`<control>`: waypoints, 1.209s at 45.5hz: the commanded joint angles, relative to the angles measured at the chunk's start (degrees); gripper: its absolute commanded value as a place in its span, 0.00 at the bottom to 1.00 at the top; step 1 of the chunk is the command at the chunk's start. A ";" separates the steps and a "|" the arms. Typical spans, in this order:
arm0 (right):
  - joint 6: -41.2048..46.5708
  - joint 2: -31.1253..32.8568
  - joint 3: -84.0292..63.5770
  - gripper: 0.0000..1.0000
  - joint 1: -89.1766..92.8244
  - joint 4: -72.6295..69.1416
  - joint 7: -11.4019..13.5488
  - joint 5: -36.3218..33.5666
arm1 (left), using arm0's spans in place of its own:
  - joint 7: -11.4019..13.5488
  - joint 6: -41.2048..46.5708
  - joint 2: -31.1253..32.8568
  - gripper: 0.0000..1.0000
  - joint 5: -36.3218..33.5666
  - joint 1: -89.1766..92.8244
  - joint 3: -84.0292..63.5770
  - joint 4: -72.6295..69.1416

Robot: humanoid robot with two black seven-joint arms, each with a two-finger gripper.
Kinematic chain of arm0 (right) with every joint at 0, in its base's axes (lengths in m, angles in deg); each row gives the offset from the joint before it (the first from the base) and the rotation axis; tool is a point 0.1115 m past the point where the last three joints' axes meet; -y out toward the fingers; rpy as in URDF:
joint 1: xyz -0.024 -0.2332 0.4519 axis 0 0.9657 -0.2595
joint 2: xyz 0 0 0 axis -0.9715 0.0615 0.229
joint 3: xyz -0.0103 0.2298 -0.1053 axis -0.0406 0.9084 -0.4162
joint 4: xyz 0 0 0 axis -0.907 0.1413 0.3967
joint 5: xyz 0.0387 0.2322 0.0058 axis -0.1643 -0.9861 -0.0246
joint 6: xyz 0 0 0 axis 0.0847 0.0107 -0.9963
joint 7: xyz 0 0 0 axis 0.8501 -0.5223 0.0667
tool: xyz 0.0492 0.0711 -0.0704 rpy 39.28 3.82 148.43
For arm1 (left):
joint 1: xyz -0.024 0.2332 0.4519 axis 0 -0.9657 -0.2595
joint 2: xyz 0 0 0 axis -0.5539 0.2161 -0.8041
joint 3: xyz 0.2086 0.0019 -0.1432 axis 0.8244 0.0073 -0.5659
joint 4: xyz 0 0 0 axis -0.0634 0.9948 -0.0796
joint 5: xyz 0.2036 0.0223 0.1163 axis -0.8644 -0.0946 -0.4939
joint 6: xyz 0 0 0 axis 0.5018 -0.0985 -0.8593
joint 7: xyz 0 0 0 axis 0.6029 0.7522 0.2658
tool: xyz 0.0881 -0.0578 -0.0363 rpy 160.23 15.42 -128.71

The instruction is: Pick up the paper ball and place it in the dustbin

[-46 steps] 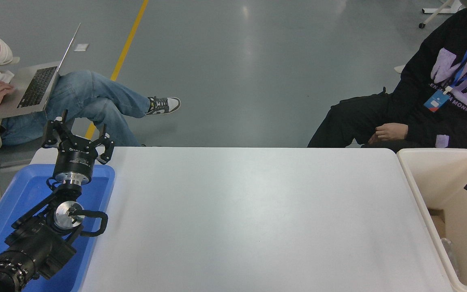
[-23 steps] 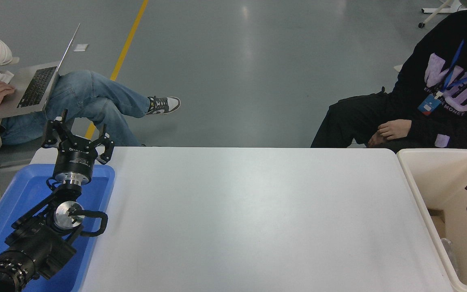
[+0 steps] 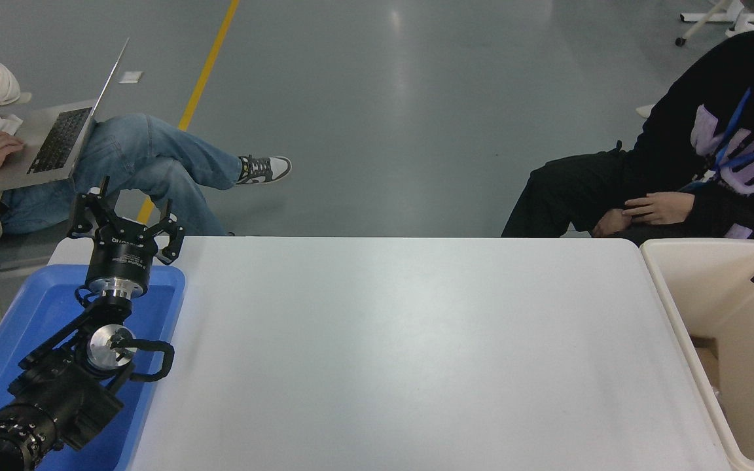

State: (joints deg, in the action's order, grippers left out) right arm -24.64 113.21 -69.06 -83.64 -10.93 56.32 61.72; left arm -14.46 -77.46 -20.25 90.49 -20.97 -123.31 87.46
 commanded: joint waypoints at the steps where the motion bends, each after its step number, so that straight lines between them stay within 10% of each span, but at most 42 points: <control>1: 1.73 -0.01 -12.62 1.00 -19.10 -22.61 0.00 -0.50 | 0.01 0.00 0.00 0.99 -0.06 0.02 0.02 0.03; 19: 47.07 -9.59 -13.06 1.00 -39.93 -28.87 0.09 0.30 | 0.01 0.00 0.00 0.99 -0.06 -0.07 0.02 0.03; 55: 47.70 -22.87 -3.75 1.00 -53.91 -37.57 0.09 0.29 | 0.01 0.00 0.00 0.99 -0.06 -0.07 0.02 -0.06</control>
